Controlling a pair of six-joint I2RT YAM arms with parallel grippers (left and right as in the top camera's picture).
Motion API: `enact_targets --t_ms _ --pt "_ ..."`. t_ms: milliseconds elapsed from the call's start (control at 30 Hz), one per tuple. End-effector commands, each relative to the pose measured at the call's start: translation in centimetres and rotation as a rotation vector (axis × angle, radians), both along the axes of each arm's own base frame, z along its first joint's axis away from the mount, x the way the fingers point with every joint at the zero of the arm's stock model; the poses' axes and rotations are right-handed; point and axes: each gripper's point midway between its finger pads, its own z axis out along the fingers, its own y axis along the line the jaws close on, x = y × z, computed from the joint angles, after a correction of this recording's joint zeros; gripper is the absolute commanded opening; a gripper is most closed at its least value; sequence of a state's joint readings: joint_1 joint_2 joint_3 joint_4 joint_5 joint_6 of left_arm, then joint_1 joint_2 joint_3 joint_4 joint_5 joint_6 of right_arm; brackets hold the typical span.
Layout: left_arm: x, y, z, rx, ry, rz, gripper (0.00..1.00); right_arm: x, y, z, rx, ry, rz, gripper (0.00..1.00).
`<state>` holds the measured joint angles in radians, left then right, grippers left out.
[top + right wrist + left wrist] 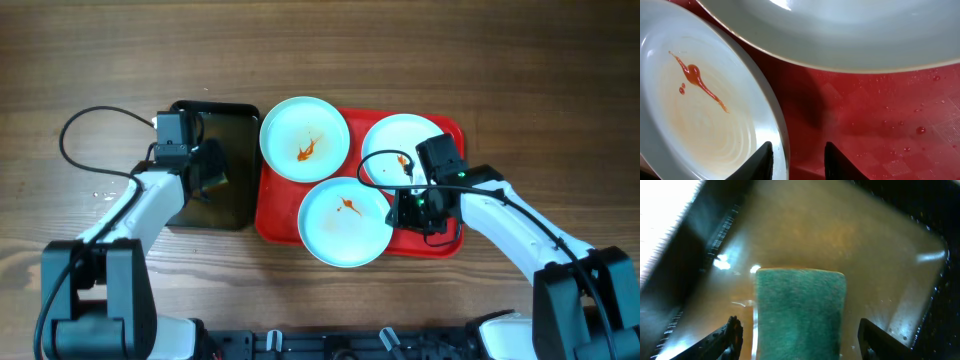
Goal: Clean dirty plates on tray and stack at the side
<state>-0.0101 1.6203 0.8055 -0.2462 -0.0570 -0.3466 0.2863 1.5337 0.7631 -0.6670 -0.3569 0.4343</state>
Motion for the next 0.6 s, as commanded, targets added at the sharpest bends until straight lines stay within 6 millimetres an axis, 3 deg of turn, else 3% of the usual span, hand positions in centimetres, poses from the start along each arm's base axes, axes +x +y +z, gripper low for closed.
enact_targets --t_ms 0,167,233,367,567 --pt "0.2 -1.5 -1.4 -0.078 0.032 -0.042 0.68 0.6 0.0 0.1 -0.014 -0.011 -0.008 0.34" --pt "-0.5 -1.4 -2.5 -0.078 0.076 -0.039 0.29 0.6 0.0 0.1 -0.013 -0.011 -0.008 0.34" --pt "-0.5 -1.4 -2.6 -0.079 0.08 -0.039 0.04 0.6 0.0 0.1 -0.013 -0.011 -0.007 0.34" --pt "-0.3 -1.6 -1.5 -0.086 0.052 -0.045 0.04 0.6 0.0 0.1 -0.014 -0.01 -0.007 0.34" --pt "0.6 -2.9 4.2 -0.148 -0.101 -0.093 0.04 0.5 0.0 0.1 -0.014 -0.008 -0.007 0.33"
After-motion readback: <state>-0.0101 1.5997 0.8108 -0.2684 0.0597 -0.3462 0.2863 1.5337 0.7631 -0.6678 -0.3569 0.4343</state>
